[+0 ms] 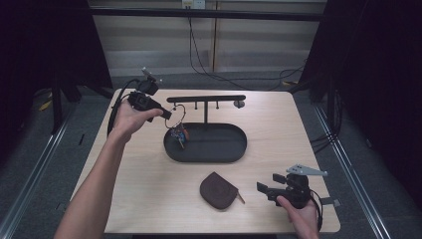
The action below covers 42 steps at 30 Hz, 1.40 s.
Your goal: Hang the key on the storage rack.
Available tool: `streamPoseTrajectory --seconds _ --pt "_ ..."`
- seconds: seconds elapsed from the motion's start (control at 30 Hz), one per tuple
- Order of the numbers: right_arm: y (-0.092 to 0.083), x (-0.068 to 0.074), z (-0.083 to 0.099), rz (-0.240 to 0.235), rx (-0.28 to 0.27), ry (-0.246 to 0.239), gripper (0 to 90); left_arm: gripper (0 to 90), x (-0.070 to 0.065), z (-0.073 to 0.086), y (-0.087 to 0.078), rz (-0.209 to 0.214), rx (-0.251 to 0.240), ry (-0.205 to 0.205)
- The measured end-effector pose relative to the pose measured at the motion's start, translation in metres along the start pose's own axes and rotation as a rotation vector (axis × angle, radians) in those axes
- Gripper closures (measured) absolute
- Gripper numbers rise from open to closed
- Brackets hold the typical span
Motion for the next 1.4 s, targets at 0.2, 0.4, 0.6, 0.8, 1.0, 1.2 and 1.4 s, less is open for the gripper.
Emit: streamPoseTrajectory --seconds 0.2,0.4,0.6,0.8,1.0,1.2,1.4 --pt "0.001 0.001 0.0 -0.003 0.005 0.001 20.9 64.4 0.006 0.002 -0.006 -0.004 -0.014 -0.021" --pt "0.001 0.001 0.0 -0.003 0.007 0.0 20.8 53.3 0.006 0.01 -0.012 0.016 0.004 -0.023" --pt "0.002 0.0 0.0 -0.002 0.007 -0.003 20.5 41.1 0.006 0.017 -0.021 0.04 -0.013 -0.025" --pt "0.002 0.001 0.0 -0.003 0.011 -0.001 20.4 33.9 0.012 0.028 -0.027 0.019 -0.069 -0.036" --pt "0.003 0.001 0.001 -0.006 0.016 -0.005 20.2 26.8 0.012 0.04 -0.032 0.02 -0.072 -0.027" --pt "0.004 0.001 0.001 -0.006 0.02 -0.003 20.0 19.8 0.003 0.055 -0.041 0.053 -0.103 0.013" --pt "0.005 0.002 0.001 -0.008 0.022 -0.007 19.9 19.8 0.0 0.072 -0.037 0.06 -0.109 0.025"
Point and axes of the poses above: each handheld gripper's, and its own axes: y roughly forward along the jaws, z roughly out of its underside, x roughly to its left, the point moved 9 cm from there along y, roughly forward along the jaws, and after that the axes turned 14 degrees about -y, right-handed, at the moved point
